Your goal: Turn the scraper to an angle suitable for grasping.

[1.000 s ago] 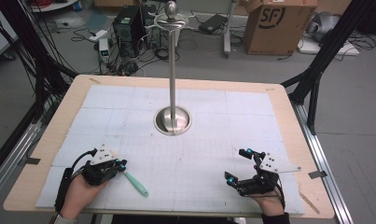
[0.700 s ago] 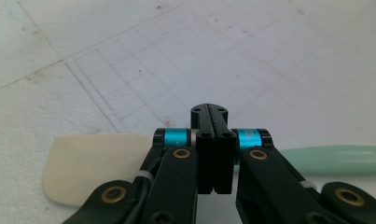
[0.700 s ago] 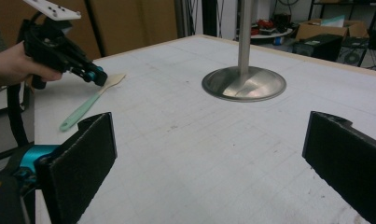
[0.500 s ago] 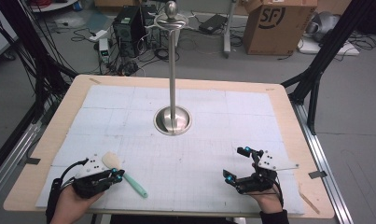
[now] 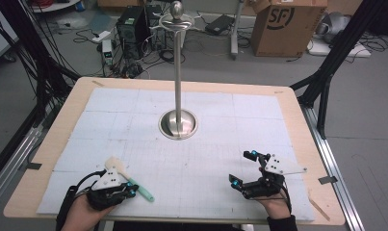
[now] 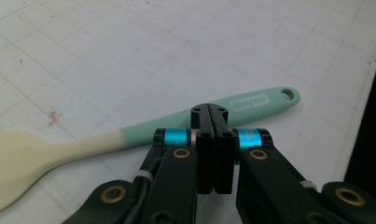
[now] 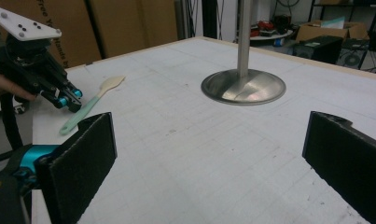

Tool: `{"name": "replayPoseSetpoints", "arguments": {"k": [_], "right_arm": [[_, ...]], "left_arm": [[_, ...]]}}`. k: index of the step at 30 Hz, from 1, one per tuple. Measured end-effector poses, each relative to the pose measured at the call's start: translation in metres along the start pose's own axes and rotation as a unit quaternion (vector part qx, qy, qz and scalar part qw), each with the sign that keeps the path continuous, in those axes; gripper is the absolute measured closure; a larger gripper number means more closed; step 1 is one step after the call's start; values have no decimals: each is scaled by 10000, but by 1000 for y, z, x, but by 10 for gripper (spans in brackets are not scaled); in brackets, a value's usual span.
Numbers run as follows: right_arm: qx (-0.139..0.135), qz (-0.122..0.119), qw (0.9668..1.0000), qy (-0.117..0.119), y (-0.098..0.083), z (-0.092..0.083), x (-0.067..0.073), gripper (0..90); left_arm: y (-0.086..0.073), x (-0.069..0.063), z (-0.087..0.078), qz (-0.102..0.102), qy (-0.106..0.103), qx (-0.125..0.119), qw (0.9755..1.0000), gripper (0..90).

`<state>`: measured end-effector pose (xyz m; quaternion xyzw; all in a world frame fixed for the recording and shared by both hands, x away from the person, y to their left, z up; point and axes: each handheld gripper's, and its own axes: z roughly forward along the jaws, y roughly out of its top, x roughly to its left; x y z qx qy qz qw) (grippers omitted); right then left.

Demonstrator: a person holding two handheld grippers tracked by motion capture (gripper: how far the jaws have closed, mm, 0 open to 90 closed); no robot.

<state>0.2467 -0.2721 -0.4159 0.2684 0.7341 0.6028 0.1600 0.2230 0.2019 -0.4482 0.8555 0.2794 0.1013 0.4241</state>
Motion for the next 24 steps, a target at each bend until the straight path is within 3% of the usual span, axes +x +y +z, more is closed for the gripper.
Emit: {"name": "replayPoseSetpoints", "arguments": {"k": [4, 8, 12, 14, 15, 19, 22, 24], "right_arm": [[46, -8, 10000, 7, 0, 3, 1, 17], [53, -3, 10000, 0, 0, 3, 2, 17], [37, 6, 10000, -23, 0, 2, 0, 17], [45, 1, 10000, -27, -1, 2, 1, 17], [54, 19, 10000, -13, -1, 2, 1, 17], [32, 21, 10000, -30, 0, 1, 1, 17], [46, 9, 10000, -13, -1, 2, 1, 17], [68, 1, 10000, -10, -1, 2, 2, 17]], "left_arm": [[9, 8, 14, -143, 36, -87, 9999, 896], [21, 13, 29, -223, 211, -100, 9995, 896], [26, 17, 35, -321, 299, -98, 9990, 895], [26, 19, 33, -198, 353, -99, 9991, 896], [27, 21, 30, -228, 380, -107, 9990, 896], [30, 42, 13, -553, 641, -374, 9957, 896], [29, 62, 9, -710, 732, -266, 9944, 896], [28, 72, 10, -663, 791, -59, 9946, 896]]}}
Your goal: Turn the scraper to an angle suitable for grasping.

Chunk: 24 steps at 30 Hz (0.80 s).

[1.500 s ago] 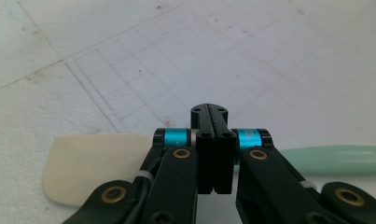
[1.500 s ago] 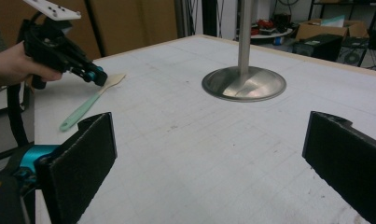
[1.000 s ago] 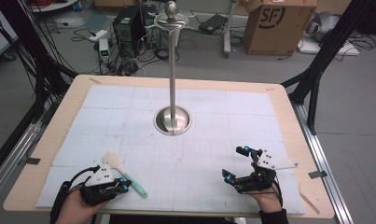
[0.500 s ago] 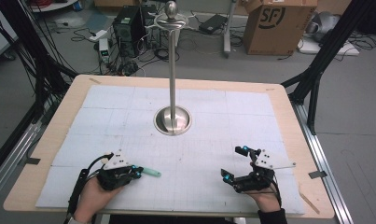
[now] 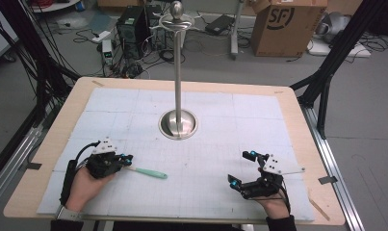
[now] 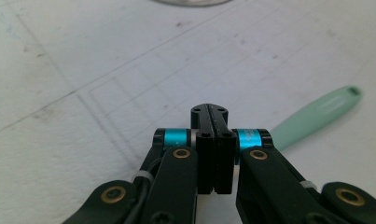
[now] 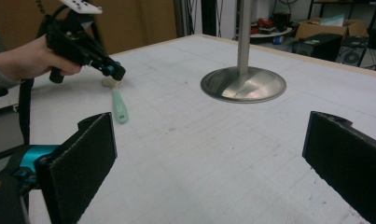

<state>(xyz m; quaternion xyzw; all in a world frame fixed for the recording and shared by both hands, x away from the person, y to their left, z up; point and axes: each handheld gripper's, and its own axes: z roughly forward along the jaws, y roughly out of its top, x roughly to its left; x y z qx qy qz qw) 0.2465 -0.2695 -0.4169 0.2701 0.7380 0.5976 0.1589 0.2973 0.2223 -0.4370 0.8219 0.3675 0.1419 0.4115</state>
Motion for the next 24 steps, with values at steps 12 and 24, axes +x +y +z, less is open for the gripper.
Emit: {"name": "replayPoseSetpoints", "arguments": {"k": [12, 24], "right_arm": [[-5, -4, 10000, -7, -1, 0, 0, 17], [16, 1, 10000, -31, -2, -1, 0, 17]], "left_arm": [[-7, -4, 1, 446, 58, 316, 9985, 897], [-31, -32, -29, 378, -92, 346, 9986, 896]]}}
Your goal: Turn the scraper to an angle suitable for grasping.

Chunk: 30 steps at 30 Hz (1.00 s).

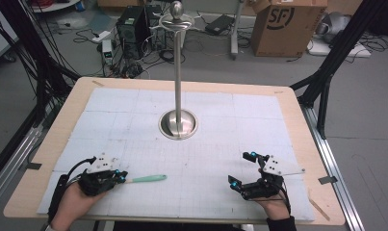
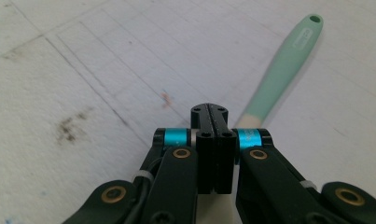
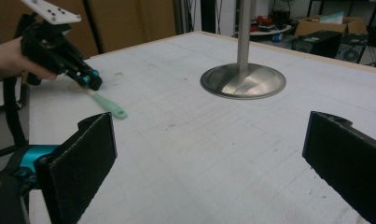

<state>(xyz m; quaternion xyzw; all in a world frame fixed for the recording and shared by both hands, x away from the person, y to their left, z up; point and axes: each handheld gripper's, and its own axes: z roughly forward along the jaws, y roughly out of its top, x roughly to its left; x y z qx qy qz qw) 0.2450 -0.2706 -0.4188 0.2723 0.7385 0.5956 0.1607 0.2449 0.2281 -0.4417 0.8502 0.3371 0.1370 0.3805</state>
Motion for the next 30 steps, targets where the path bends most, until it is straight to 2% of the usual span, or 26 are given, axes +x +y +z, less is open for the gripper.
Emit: {"name": "replayPoseSetpoints", "arguments": {"k": [5, 8, 10, 12, 14, 19, 21, 23, 25, 30], "right_arm": [[20, 21, 10000, 2, -1, 1, 1, 17], [37, 14, 10000, 9, -1, 1, 1, 17], [43, 1, 10000, 14, -1, 2, 1, 17], [49, -5, 10000, 10, -1, 2, 1, 17], [40, 4, 10000, 19, -1, 2, 0, 17], [25, 26, 10000, 10, -1, 2, -1, 17], [52, 27, 10000, 27, -1, 2, 0, 17], [41, 1, 10000, 30, -1, 2, 1, 17], [42, 0, 10000, 28, -1, 2, 1, 17], [68, 6, 10000, 24, -1, 3, 1, 17]], "left_arm": [[-8, -18, -8, 50, -91, -13, 9999, 896], [-9, -22, -9, 41, -36, -30, 10000, 896], [-7, -23, -9, 68, -29, -125, 9999, 896], [-3, -25, -10, 74, -152, -298, 9994, 896], [1, -33, -12, 194, -408, -423, 9981, 896], [3, -56, -5, 651, -746, -259, 9948, 896], [3, -62, 1, 772, -685, -90, 9946, 896], [4, -65, 8, 870, -665, -28, 9940, 895], [6, -64, 10, 841, -683, -67, 9941, 896], [12, -55, 20, 685, -535, -168, 9961, 895]]}}
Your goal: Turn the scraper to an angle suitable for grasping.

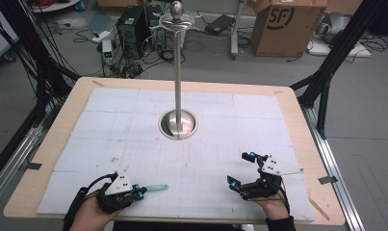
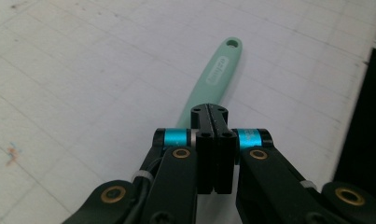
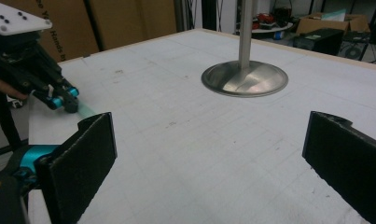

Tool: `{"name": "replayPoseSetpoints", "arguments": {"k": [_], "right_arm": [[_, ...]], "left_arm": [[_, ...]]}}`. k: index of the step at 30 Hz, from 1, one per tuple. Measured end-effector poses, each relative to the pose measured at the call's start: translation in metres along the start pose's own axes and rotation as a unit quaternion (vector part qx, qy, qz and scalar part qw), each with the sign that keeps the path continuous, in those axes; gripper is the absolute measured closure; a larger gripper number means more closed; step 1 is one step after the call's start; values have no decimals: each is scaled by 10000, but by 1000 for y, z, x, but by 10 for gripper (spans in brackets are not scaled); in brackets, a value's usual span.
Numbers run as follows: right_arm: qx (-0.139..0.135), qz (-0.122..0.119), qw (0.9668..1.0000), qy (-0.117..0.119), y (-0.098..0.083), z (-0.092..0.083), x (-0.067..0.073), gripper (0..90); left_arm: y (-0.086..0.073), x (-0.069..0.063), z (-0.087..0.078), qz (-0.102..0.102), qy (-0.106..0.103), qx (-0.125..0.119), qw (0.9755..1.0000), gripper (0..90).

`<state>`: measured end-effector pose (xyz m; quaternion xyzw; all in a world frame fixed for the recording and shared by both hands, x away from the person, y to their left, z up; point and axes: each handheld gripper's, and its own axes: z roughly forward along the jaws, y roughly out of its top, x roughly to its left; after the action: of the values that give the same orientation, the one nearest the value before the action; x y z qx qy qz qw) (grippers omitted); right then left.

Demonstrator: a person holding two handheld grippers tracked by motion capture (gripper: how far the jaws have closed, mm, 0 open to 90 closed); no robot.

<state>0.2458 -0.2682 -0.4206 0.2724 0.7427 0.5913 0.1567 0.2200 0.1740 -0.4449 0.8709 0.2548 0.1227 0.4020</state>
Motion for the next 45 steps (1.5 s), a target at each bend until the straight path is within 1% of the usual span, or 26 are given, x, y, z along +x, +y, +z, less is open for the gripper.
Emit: {"name": "replayPoseSetpoints", "arguments": {"k": [1, 5, 8, 10, 12, 14, 16, 17, 19, 20, 21, 22, 24, 25, 26, 28, 31, 33, 34, 36, 37, 38, 39, 40, 41, 45], "right_arm": [[9, 8, 10000, 5, 0, 0, 0, 17], [15, -2, 10000, 6, -1, 1, 0, 17], [1, -27, 10000, 1, -1, 1, -1, 17], [2, -17, 10000, 13, -1, 1, 0, 17], [-21, -9, 10000, 29, 0, 0, -1, 17], [-14, 26, 10000, 26, 0, -1, -1, 17], [-39, 12, 10000, -3, 0, -2, -2, 17], [-40, 2, 10000, 12, 0, -2, -2, 17], [-35, 25, 10000, 1, 0, -2, -3, 17], [-39, 21, 10000, 2, 0, -2, -2, 17], [-38, 27, 10000, 5, 0, -2, -2, 17], [-47, 26, 10000, 8, 0, -2, -2, 17], [-67, 49, 10000, 5, 0, -2, -2, 17], [-64, 56, 10000, 2, 0, -3, -3, 17], [-81, 58, 9999, 14, 0, -3, -3, 17], [-73, 82, 9999, 0, 0, -3, -4, 17], [-75, 105, 9999, -19, 0, -4, -4, 17], [-89, 99, 9999, -35, 0, -5, -5, 17], [-108, 92, 9999, -38, 0, -5, -6, 17], [-100, 119, 9999, -44, 0, -6, -6, 17], [-112, 88, 9999, -55, 0, -6, -6, 17], [-113, 106, 9999, -57, 0, -6, -7, 17], [-106, 125, 9999, -49, 0, -6, -7, 17], [-105, 150, 9998, -51, 0, -6, -7, 17], [-130, 110, 9998, -72, 0, -6, -8, 17], [-138, 132, 9998, -60, 0, -5, -8, 17]], "left_arm": [[1, 2, 2, -34, 8, -14, 10000, 895], [5, 9, 9, -27, 64, -77, 9999, 896], [6, 11, 10, -88, 48, -97, 9999, 896], [5, 13, 6, -89, 39, -140, 9999, 895], [5, 16, -2, -181, -13, -353, 9992, 889], [4, 22, -20, -226, 27, -669, 9975, 862], [2, 25, -34, -264, 192, -877, 9956, 842], [-1, 25, -42, -273, 297, -1021, 9940, 830], [-5, 28, -51, -285, 344, -1172, 9921, 792], [-8, 29, -54, -356, 380, -1224, 9911, 761], [-10, 31, -59, -495, 374, -1311, 9894, 722], [-12, 32, -62, -579, 339, -1379, 9882, 676], [-14, 33, -68, -632, 206, -1553, 9856, 559], [-15, 33, -72, -624, 104, -1606, 9850, 501], [-15, 33, -73, -541, 96, -1614, 9854, 463], [-16, 30, -76, -272, 91, -1648, 9859, 356], [-15, 29, -79, -9, 248, -1672, 9856, 196], [-14, 30, -81, 242, 342, -1587, 9864, 168], [-13, 32, -81, 282, 345, -1569, 9866, 157], [-9, 36, -82, 185, 204, -1554, 9875, 103], [-8, 39, -82, 139, 86, -1544, 9879, 100], [-7, 42, -83, 53, -51, -1509, 9885, 100], [-6, 45, -83, -49, -138, -1480, 9889, 100], [-5, 48, -82, -126, -289, -1436, 9891, 99], [-5, 50, -82, -174, -397, -1378, 9895, 100], [-1, 58, -83, -118, -498, -1191, 9916, 104]]}}
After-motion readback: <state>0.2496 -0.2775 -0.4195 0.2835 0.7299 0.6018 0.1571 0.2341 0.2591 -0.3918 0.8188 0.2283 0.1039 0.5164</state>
